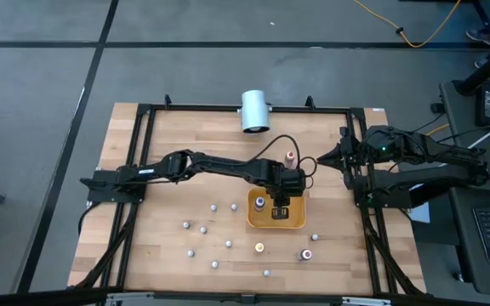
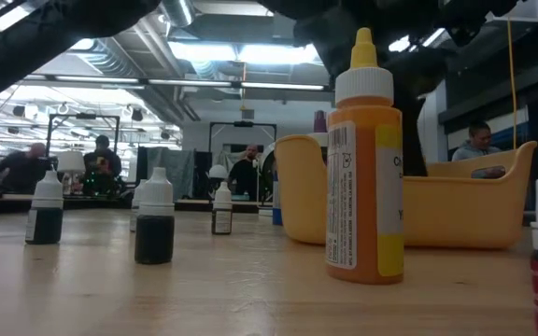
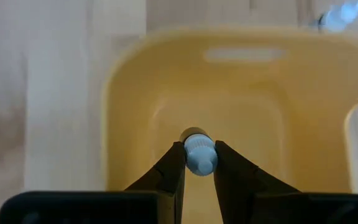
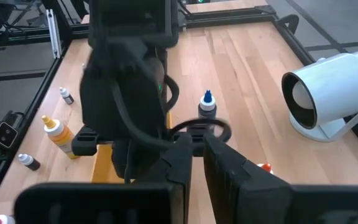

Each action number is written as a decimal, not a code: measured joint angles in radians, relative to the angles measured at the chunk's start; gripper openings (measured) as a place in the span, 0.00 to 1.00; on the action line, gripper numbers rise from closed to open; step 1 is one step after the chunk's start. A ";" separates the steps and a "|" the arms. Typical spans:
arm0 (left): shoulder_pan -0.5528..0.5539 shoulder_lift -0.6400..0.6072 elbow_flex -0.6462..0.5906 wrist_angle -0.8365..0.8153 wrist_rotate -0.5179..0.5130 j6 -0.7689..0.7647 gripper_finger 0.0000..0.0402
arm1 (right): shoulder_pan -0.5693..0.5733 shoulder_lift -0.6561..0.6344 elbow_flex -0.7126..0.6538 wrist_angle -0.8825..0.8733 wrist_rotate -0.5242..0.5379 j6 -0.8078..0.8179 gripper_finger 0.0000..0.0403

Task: Pick & Place food coloring
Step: Put the small green food coloring bottle into the yellow bin

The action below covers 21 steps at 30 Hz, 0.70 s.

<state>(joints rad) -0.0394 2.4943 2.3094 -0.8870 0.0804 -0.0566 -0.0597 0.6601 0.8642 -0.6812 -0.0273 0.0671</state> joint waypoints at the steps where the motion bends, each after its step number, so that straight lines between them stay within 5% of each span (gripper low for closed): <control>1: 0.000 0.007 0.000 0.008 0.000 0.000 0.15 | 0.000 0.000 0.000 0.000 0.000 0.001 0.11; 21: 0.003 0.041 0.000 0.023 -0.016 0.017 0.23 | 0.000 0.000 0.000 0.002 0.000 -0.001 0.11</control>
<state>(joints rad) -0.0368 2.5351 2.3096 -0.8639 0.0647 -0.0395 -0.0594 0.6601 0.8642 -0.6796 -0.0273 0.0666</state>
